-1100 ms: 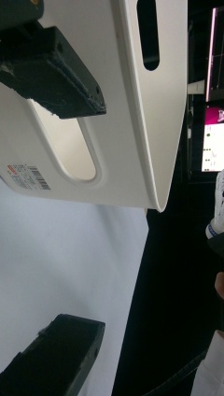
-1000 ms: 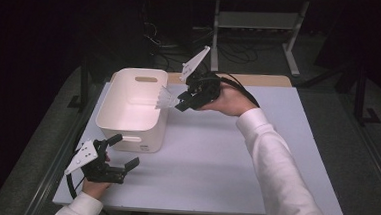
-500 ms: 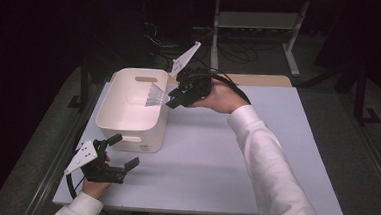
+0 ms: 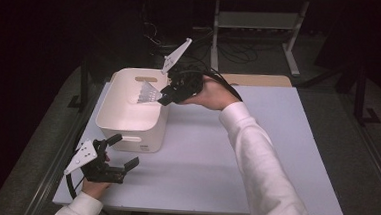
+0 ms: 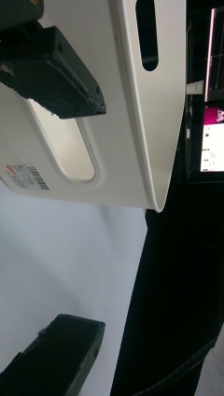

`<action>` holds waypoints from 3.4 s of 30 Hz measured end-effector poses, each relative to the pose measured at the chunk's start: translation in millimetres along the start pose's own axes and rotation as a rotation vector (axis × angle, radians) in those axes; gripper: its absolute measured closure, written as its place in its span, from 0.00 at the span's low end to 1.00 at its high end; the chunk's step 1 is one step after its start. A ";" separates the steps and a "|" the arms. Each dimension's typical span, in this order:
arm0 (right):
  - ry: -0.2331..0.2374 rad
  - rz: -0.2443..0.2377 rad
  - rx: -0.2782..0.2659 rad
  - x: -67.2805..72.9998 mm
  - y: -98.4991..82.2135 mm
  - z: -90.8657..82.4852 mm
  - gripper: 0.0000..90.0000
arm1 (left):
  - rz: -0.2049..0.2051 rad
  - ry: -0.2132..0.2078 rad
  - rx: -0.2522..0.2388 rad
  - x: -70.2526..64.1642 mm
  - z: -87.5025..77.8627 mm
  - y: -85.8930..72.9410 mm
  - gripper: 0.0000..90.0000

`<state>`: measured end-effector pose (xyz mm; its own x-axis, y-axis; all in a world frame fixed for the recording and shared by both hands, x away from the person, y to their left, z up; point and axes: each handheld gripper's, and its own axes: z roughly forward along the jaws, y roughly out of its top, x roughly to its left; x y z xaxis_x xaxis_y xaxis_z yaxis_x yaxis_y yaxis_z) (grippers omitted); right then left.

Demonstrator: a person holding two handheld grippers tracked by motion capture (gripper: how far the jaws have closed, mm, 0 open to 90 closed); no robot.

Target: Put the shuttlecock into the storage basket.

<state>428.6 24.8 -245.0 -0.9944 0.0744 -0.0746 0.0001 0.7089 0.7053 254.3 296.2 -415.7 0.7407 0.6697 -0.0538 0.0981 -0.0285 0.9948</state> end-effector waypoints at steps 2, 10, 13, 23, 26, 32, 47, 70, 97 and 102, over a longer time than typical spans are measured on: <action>0.007 -0.006 -0.006 -0.8 2.2 2.8 0.71 | -0.002 0.000 0.000 0.0 0.0 0.0 0.00; 0.025 0.000 -0.001 -1.2 6.8 16.2 0.71 | 0.000 -0.002 0.003 -0.4 -0.3 0.1 0.00; 0.032 0.000 0.005 -0.6 8.2 21.3 0.71 | -0.002 -0.002 0.001 -0.2 -0.3 0.0 0.00; 0.056 0.002 -0.006 -1.7 10.5 36.0 0.71 | -0.001 -0.005 0.005 -0.2 -0.4 -0.2 0.00; 0.064 0.007 -0.003 -2.2 10.7 40.6 0.71 | -0.006 -0.004 -0.002 -0.5 -0.4 0.0 0.00; 0.072 0.010 0.005 -3.6 9.6 50.5 0.71 | -0.005 -0.003 0.002 -0.4 -1.4 0.1 0.00; 0.090 0.046 0.016 -8.8 5.4 69.6 0.71 | -0.010 -0.006 0.007 -0.2 -2.5 0.2 0.00; -0.036 0.120 -0.075 -12.3 -10.4 36.4 0.09 | -0.010 -0.017 -0.001 -0.9 -2.5 -0.1 0.00; -0.117 0.171 -0.130 -9.3 -35.7 4.2 0.00 | -0.020 -0.007 -0.011 0.0 -4.9 0.4 0.00; -0.131 0.183 -0.136 -9.4 -41.2 0.0 0.00 | -0.017 -0.008 -0.011 -0.2 -5.1 0.8 0.00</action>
<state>437.9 -5.2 -273.3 -0.9570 0.2893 -0.0209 0.1563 0.5752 0.8029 250.8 299.8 -414.5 0.7441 0.6643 -0.0715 0.1033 -0.0087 0.9946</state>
